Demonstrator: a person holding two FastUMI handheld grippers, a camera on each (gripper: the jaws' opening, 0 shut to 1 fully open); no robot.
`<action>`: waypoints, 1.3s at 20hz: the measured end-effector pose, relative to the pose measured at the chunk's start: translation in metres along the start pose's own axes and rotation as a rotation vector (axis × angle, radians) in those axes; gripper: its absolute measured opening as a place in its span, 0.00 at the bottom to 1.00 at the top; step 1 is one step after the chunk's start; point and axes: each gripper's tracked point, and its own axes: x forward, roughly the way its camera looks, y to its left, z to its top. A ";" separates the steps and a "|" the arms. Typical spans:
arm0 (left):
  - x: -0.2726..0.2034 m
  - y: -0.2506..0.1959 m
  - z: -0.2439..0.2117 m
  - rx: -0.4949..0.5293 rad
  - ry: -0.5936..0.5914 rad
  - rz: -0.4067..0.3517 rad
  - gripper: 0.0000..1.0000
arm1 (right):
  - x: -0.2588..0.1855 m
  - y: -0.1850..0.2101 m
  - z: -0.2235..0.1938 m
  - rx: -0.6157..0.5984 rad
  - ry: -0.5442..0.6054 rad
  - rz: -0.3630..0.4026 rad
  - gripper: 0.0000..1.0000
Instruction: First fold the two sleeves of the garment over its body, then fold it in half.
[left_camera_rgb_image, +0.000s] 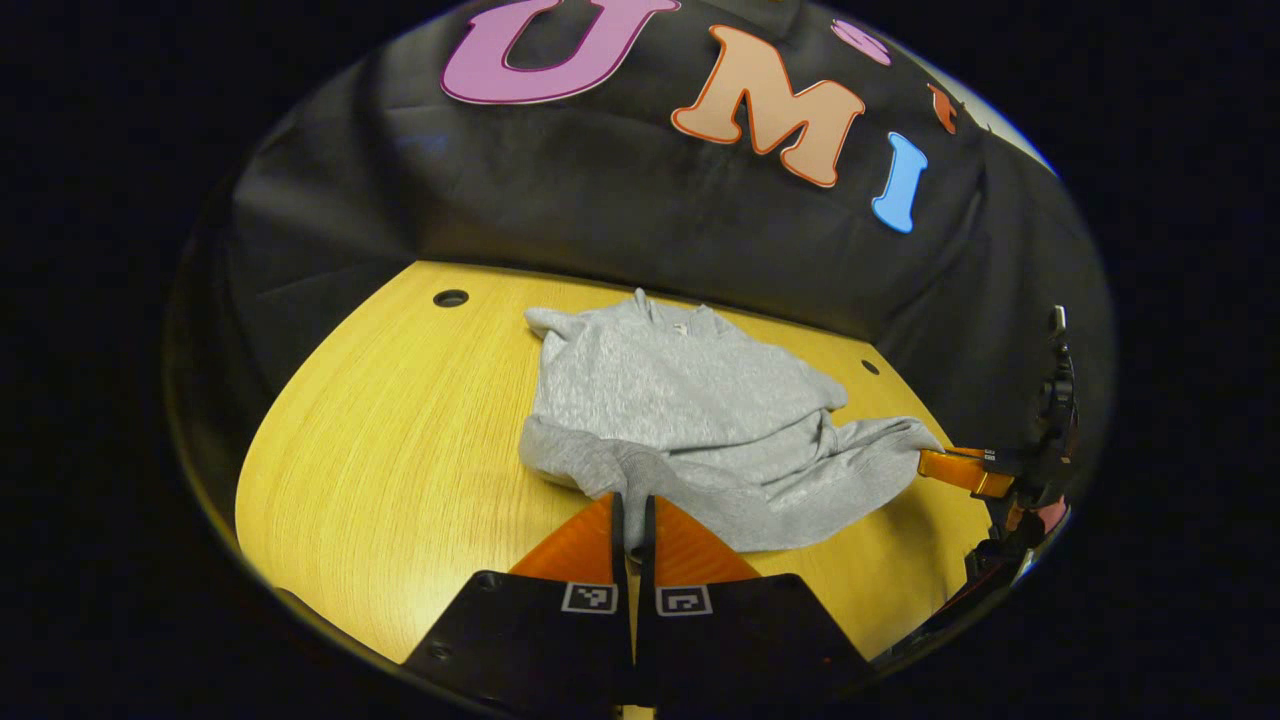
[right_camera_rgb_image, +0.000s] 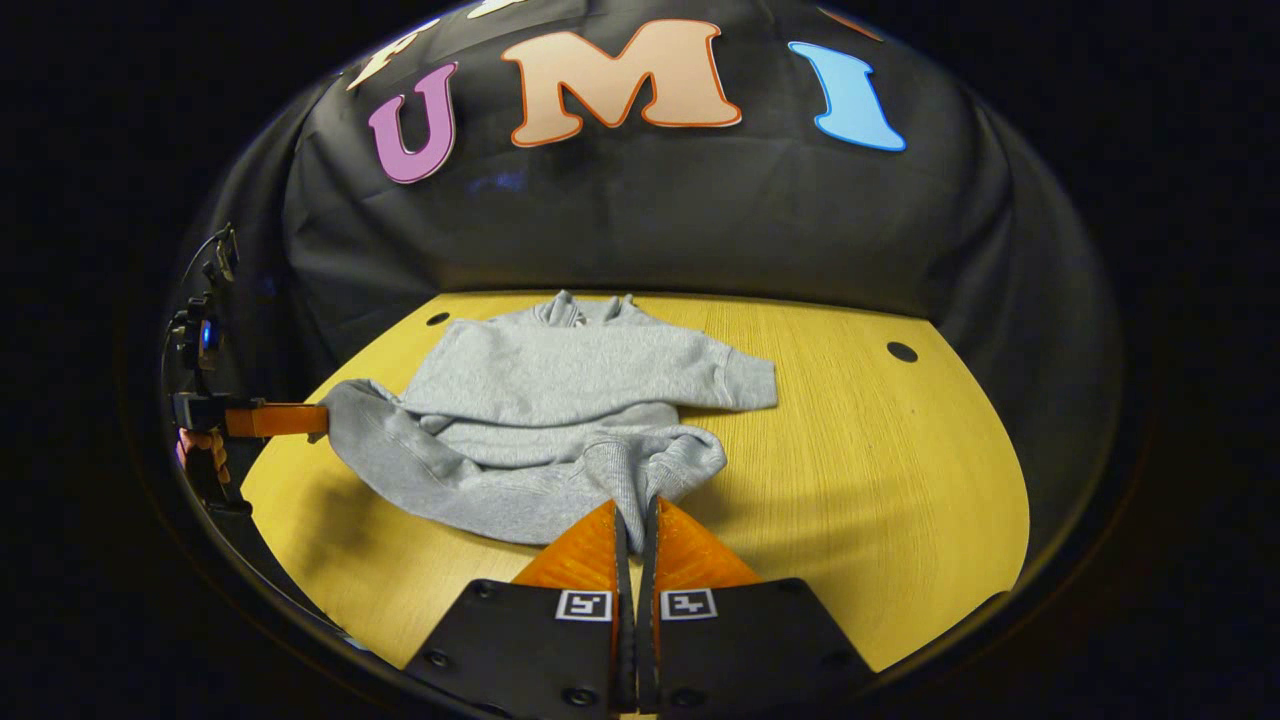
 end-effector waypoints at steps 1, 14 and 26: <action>0.003 0.000 0.006 -0.001 -0.001 0.000 0.00 | 0.004 0.000 0.007 -0.012 -0.006 0.003 0.04; 0.110 0.028 0.065 -0.017 -0.032 0.070 0.00 | 0.103 -0.011 0.061 0.026 -0.005 0.013 0.03; 0.175 0.054 0.039 -0.034 0.040 0.118 0.17 | 0.162 -0.019 0.032 0.088 0.091 0.066 0.14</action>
